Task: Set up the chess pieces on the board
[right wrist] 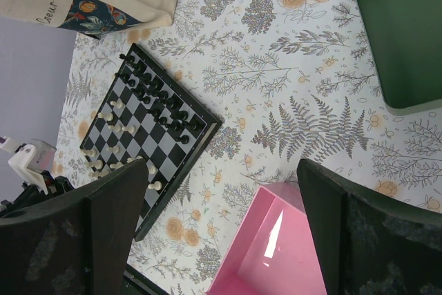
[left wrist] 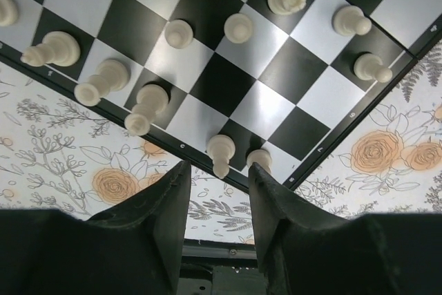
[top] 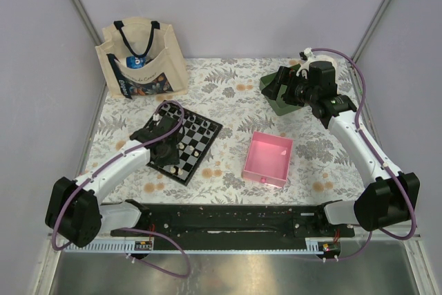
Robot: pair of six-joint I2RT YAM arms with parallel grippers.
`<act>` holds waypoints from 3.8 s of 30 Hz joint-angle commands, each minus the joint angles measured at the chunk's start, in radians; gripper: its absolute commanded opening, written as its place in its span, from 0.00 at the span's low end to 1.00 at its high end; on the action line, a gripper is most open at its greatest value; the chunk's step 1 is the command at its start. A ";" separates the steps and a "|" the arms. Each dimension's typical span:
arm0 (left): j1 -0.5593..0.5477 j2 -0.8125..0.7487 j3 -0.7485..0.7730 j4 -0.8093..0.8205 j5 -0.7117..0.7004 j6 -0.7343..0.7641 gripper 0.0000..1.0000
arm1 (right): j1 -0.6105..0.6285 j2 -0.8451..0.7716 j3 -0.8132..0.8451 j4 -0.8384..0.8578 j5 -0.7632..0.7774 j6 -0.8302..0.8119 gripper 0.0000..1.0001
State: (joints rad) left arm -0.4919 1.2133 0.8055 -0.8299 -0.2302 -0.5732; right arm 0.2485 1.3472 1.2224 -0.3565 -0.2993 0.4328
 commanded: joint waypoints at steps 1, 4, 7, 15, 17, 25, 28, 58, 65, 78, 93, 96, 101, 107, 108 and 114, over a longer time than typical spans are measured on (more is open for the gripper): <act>0.001 0.017 -0.014 0.040 0.066 0.024 0.42 | 0.003 -0.019 0.006 0.025 0.003 -0.011 0.99; 0.001 0.032 -0.022 0.038 0.055 0.010 0.40 | 0.003 -0.019 0.003 0.025 0.002 -0.012 0.99; 0.001 0.037 -0.028 0.038 0.038 -0.002 0.38 | 0.003 -0.022 0.000 0.025 0.005 -0.016 0.99; 0.001 0.051 -0.029 0.038 0.049 -0.001 0.34 | 0.005 -0.022 0.000 0.022 0.008 -0.017 0.99; 0.001 0.057 -0.026 0.043 0.039 -0.004 0.33 | 0.005 -0.020 0.002 0.022 0.008 -0.017 0.99; 0.001 0.060 -0.022 0.046 0.031 -0.001 0.23 | 0.005 -0.017 0.002 0.022 0.003 -0.014 0.99; 0.001 0.066 -0.020 0.046 0.025 0.001 0.18 | 0.005 -0.019 0.002 0.022 0.005 -0.016 0.99; 0.033 0.107 0.034 0.040 -0.040 0.027 0.10 | 0.003 -0.014 0.008 0.022 0.003 -0.017 0.99; 0.033 0.120 0.034 0.038 -0.043 0.022 0.19 | 0.005 -0.013 0.009 0.022 0.003 -0.017 0.99; 0.032 0.020 0.032 0.049 -0.061 0.029 0.41 | 0.003 -0.014 0.008 0.024 0.005 -0.019 0.99; -0.069 -0.072 0.001 0.133 0.097 0.078 0.45 | 0.003 -0.005 0.011 0.022 -0.009 -0.009 0.99; -0.094 -0.028 -0.012 0.141 0.101 0.072 0.41 | 0.005 -0.008 0.008 0.022 -0.009 -0.011 0.99; -0.102 0.002 -0.029 0.138 0.121 0.070 0.40 | 0.002 -0.008 0.012 0.017 -0.003 -0.011 0.99; -0.102 0.035 -0.026 0.106 0.078 0.062 0.40 | 0.003 -0.008 0.011 0.019 -0.004 -0.008 0.99; -0.102 0.044 -0.023 0.106 0.075 0.061 0.40 | 0.005 -0.010 0.011 0.017 -0.004 -0.011 0.99; -0.103 0.077 -0.020 0.097 0.088 0.050 0.35 | 0.003 -0.008 0.009 0.019 -0.004 -0.008 0.99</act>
State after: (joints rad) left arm -0.5911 1.2827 0.7746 -0.7326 -0.1410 -0.5068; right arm 0.2485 1.3472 1.2224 -0.3565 -0.2996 0.4305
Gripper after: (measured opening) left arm 0.372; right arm 0.988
